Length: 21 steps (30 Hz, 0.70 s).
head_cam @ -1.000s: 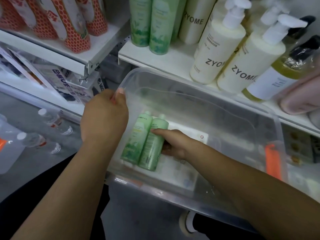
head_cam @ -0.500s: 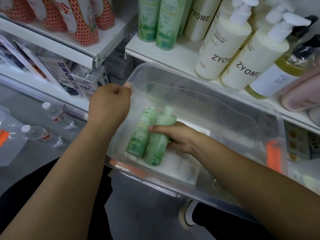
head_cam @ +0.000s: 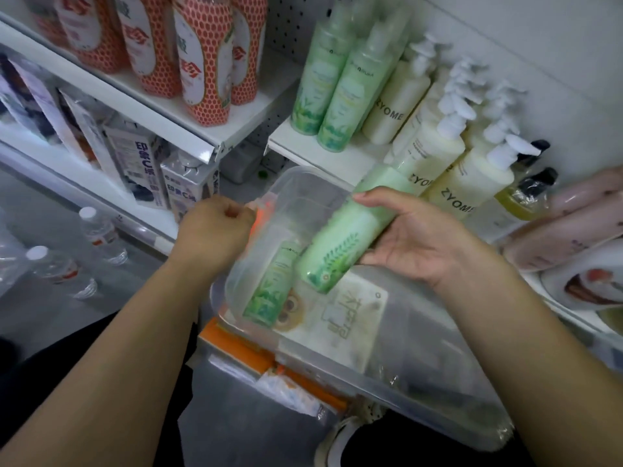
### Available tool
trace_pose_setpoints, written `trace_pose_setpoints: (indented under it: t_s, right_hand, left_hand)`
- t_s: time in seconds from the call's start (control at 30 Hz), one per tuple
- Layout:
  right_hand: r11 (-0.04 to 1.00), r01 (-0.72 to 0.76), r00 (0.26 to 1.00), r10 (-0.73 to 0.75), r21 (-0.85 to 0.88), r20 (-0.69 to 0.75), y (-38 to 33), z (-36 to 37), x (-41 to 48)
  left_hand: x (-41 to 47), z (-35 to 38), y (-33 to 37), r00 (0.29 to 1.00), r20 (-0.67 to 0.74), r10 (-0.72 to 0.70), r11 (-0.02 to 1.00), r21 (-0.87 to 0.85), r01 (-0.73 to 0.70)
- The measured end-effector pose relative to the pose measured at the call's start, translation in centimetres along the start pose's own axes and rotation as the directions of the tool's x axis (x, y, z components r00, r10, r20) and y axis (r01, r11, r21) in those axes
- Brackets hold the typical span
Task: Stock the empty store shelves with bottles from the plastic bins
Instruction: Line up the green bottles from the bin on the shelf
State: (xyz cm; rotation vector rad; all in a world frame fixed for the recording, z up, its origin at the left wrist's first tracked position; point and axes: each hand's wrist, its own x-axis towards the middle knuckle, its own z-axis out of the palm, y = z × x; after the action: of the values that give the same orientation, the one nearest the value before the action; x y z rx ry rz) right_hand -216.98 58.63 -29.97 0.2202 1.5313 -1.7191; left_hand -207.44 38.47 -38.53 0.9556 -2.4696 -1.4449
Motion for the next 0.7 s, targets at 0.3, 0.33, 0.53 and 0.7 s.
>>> trace_pose_setpoints:
  t_s: [0.3, 0.33, 0.53, 0.7]
  right_hand:
    - [0.829, 0.466, 0.801, -0.543, -0.308, -0.250, -6.7, 4.9, 1.1]
    - [0.808, 0.486, 0.764, -0.578, -0.332, -0.287, -7.0, 5.2, 1.7]
    - [0.666, 0.569, 0.578, -0.741, -0.483, -0.341, -7.2, 5.5, 6.5]
    - [0.622, 0.476, 0.537, -0.765, -0.621, -0.355, -6.5, 5.1, 10.1]
  left_hand:
    - [0.1, -1.3, 0.1, 0.989, 0.137, -0.048, 0.994, 0.106, 0.034]
    - [0.1, -1.5, 0.2, 0.984, 0.172, -0.054, 0.993, 0.114, 0.034]
    - [-0.4, -2.3, 0.8, 0.946, 0.319, -0.055, 0.988, 0.155, 0.005]
    - [-0.1, -2.4, 0.1, 0.937, 0.343, -0.068, 0.993, 0.118, 0.029]
